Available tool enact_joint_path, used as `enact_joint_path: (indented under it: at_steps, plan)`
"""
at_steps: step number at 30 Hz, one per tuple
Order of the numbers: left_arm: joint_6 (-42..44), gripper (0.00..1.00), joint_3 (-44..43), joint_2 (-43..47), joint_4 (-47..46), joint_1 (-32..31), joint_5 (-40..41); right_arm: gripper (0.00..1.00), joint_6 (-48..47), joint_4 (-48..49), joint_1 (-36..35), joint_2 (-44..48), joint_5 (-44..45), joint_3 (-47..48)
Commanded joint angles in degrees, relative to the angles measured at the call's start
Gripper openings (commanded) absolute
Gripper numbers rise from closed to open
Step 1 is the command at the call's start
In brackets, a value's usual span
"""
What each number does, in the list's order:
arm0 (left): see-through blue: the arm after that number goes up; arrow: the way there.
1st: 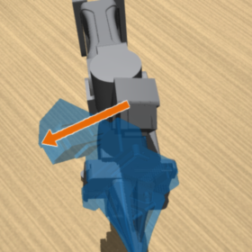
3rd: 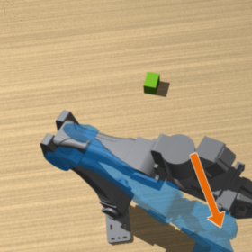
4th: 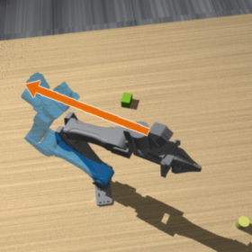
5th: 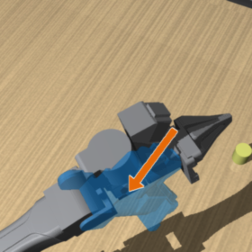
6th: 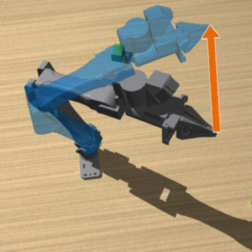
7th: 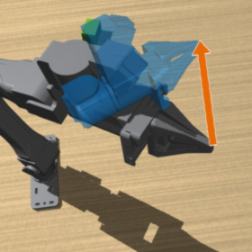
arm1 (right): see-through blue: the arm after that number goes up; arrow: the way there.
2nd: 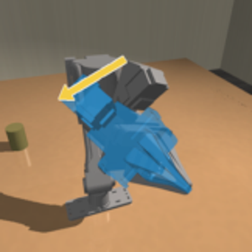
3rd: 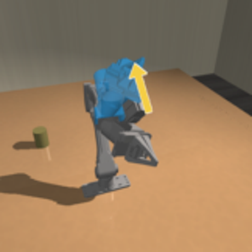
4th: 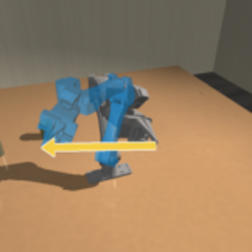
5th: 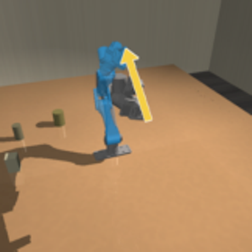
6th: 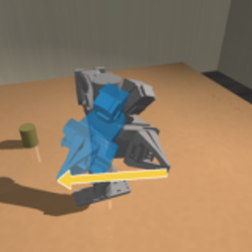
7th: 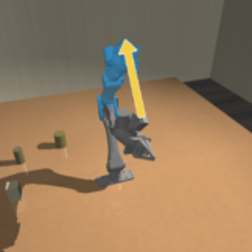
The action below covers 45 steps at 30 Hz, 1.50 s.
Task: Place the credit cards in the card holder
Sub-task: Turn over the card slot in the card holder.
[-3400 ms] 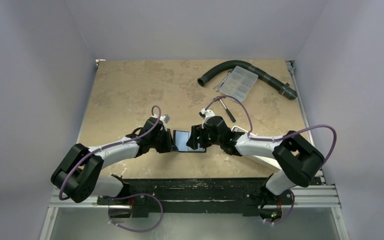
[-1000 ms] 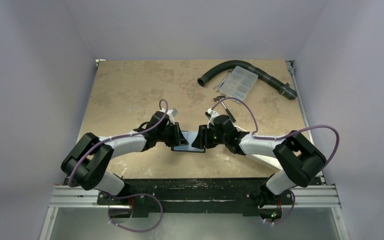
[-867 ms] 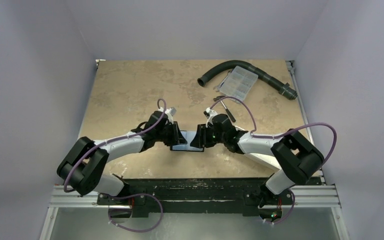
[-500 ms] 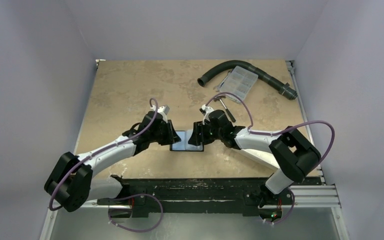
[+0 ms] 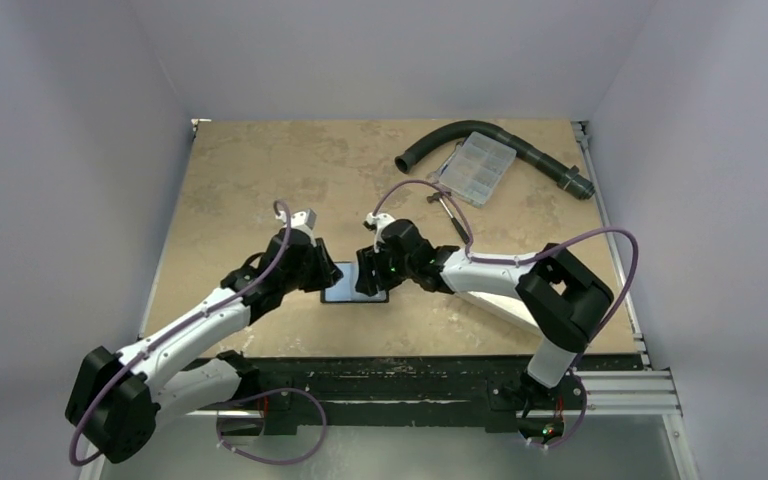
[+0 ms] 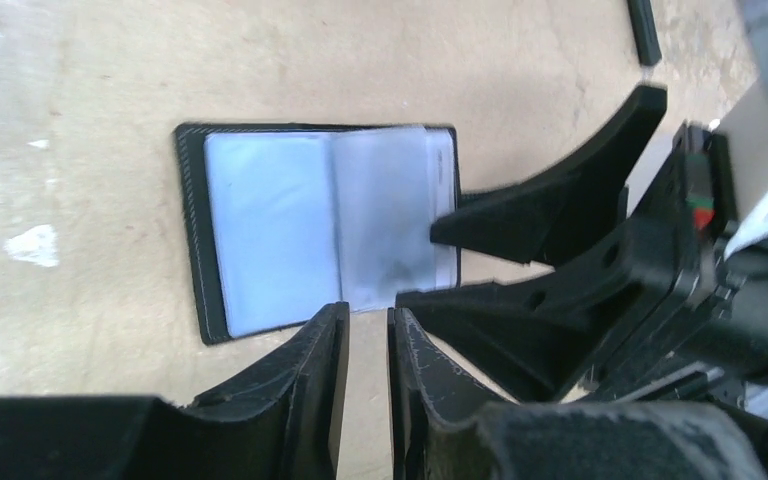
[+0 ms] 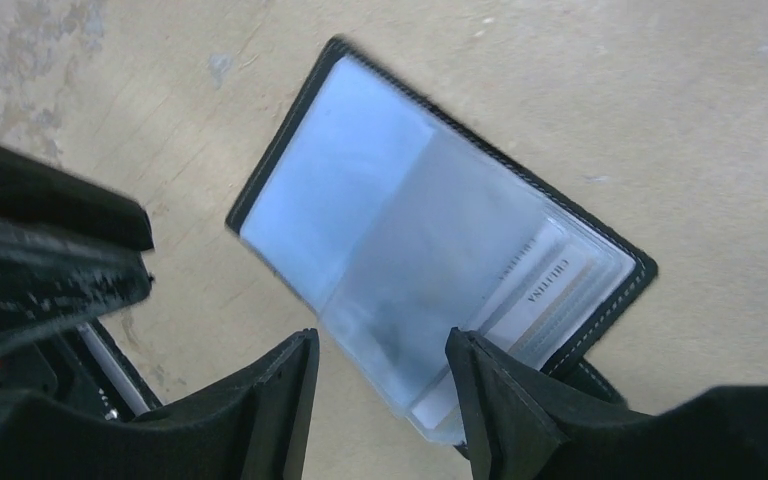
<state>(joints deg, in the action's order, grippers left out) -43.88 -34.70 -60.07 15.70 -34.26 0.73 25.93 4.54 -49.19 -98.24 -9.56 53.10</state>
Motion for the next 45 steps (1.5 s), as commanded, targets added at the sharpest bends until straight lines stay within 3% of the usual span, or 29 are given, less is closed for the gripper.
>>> enact_joint_path:
  at_steps: [1, 6, 13, 16, 19, 25, 30, 32, 35, 40, 45]
  plan:
    - [-1.21, 0.25, 0.85, 6.76, 4.44, 0.00, 9.65, 0.59, -4.19, -2.67, -4.09, 0.41, 4.94, 3.48]
    - [-2.51, 0.34, 0.00, 11.37, 9.63, -0.02, 16.04, 0.60, -9.57, -5.46, -7.74, -0.82, 9.35, 7.50]
    - [-3.99, 0.37, -0.38, 15.43, 13.19, 0.07, 19.96, 0.64, -12.66, -6.29, -7.94, -7.51, 9.20, 15.19]
    - [-2.94, 0.42, -0.64, 15.27, 12.96, 0.07, 18.29, 0.69, -8.26, -7.05, -7.52, -7.55, 9.26, 16.50]
    - [0.01, 0.44, -0.68, 11.69, 9.66, 0.07, 11.14, 0.72, -2.79, -5.74, -4.86, -2.91, 10.52, 12.12]
    - [3.08, 0.30, 0.90, 0.22, -2.44, 0.07, -6.24, 0.61, 4.93, 0.71, 2.67, 5.21, -0.49, 0.31]
    - [3.28, 0.23, -0.11, -10.10, -9.23, -0.01, -10.26, 0.39, 7.46, 3.28, 5.39, 5.72, -5.48, -3.91]
    - [3.23, 0.23, -0.67, -12.41, -10.32, -0.01, -9.45, 0.37, 9.95, 7.06, 6.39, 5.57, -8.48, -6.15]
    - [4.50, 0.25, -0.95, -13.57, -10.61, -0.02, -7.37, 0.35, 12.63, 12.15, 7.24, 4.36, -12.70, -7.70]
    - [5.72, 0.38, 0.39, -13.28, -10.97, -0.02, -6.91, 0.31, 17.13, 18.46, 7.27, 1.63, -17.38, -9.04]
    - [4.24, 0.47, 1.86, -13.33, -11.39, -0.02, -5.82, 0.32, 17.86, 19.24, 7.31, -0.15, -17.19, -9.30]
